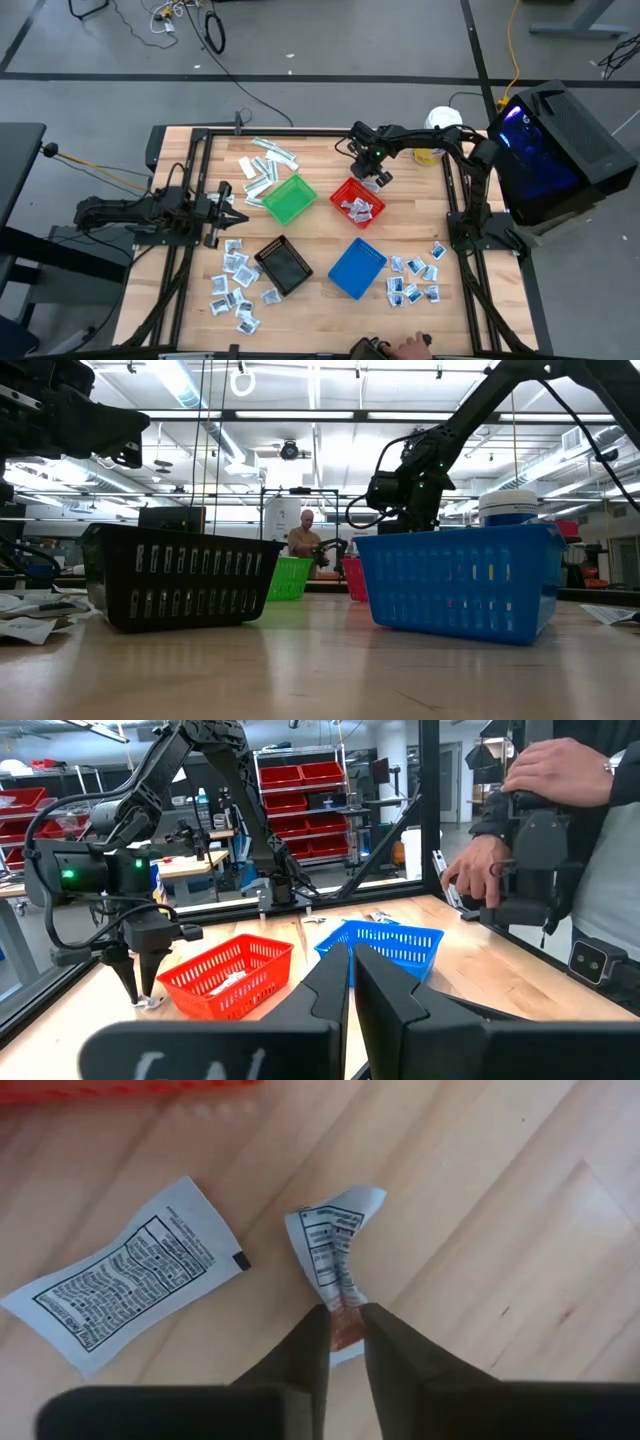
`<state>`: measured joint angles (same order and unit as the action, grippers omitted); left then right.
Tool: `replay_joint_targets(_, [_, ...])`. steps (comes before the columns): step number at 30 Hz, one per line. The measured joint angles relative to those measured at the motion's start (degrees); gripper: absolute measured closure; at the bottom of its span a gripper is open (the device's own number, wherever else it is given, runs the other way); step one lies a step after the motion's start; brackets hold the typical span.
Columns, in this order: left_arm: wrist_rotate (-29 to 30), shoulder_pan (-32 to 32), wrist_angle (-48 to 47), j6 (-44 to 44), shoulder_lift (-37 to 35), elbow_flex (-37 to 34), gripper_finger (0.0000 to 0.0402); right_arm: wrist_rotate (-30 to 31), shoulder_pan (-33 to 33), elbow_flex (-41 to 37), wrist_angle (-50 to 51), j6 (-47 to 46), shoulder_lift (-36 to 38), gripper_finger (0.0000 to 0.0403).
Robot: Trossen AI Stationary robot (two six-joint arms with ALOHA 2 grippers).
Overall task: Pick & Place First Aid Supplies
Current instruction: Put the orange ointment pack into the red bin
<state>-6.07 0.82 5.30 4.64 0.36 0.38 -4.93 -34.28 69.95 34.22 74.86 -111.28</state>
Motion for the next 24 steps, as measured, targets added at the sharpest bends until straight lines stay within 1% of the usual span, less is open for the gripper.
replay_joint_targets(5, [0.00,-0.01,-0.01,0.00,-0.01,0.02,0.0376,0.80,0.00,0.00,-0.09,-0.69,0.00,0.0364])
replay_joint_targets(13, [0.00,-0.01,-0.01,0.00,0.00,0.01,0.0376,2.16,0.00,0.00,0.13,-0.84,0.62,0.0366])
replay_joint_targets(21, [0.00,0.00,-0.01,0.00,-0.01,0.02,0.0376,3.06,-0.21,0.00,0.13,-0.92,3.44,0.0366])
replay_joint_targets(24, [0.00,-0.02,-0.02,0.00,-0.02,0.00,0.0376,4.80,-0.24,-0.01,0.13,-1.96,4.76,0.0366])
